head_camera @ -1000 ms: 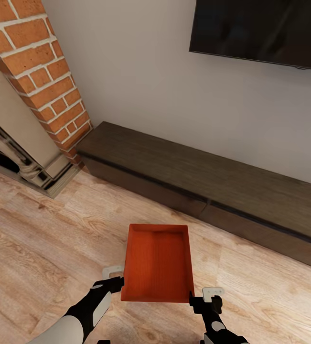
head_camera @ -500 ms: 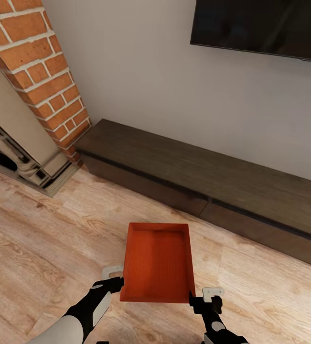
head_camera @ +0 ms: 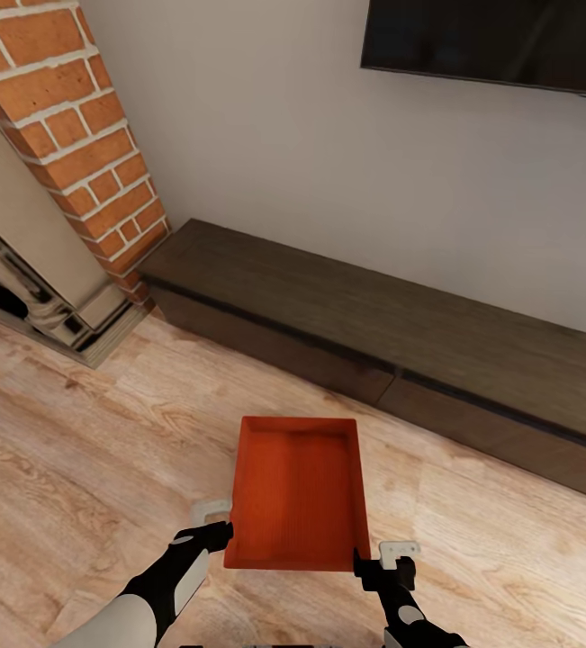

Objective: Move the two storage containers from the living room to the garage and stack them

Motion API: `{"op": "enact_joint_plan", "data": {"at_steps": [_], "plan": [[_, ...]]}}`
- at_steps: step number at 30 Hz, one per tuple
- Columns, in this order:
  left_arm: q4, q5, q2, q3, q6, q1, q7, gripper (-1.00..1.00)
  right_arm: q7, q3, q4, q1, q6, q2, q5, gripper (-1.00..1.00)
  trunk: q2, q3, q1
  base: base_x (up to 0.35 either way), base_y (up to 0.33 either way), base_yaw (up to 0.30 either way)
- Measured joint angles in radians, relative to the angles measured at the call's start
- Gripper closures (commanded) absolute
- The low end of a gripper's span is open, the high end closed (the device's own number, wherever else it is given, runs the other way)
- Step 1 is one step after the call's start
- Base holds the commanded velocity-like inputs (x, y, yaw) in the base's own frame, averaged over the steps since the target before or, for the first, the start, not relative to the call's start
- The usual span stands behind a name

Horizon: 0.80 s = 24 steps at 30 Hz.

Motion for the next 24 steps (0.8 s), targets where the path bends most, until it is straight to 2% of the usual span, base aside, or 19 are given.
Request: {"op": "enact_joint_plan", "data": {"at_steps": [24], "plan": [[0.0, 0.001, 0.0, 0.0, 0.0, 0.0, 0.0, -1.0, 0.0, 0.0, 0.0, 0.0, -0.005, 0.0, 0.001, -1.0, -0.168, -0.075, 0.092, 0.0, 0.0, 0.0]]}}
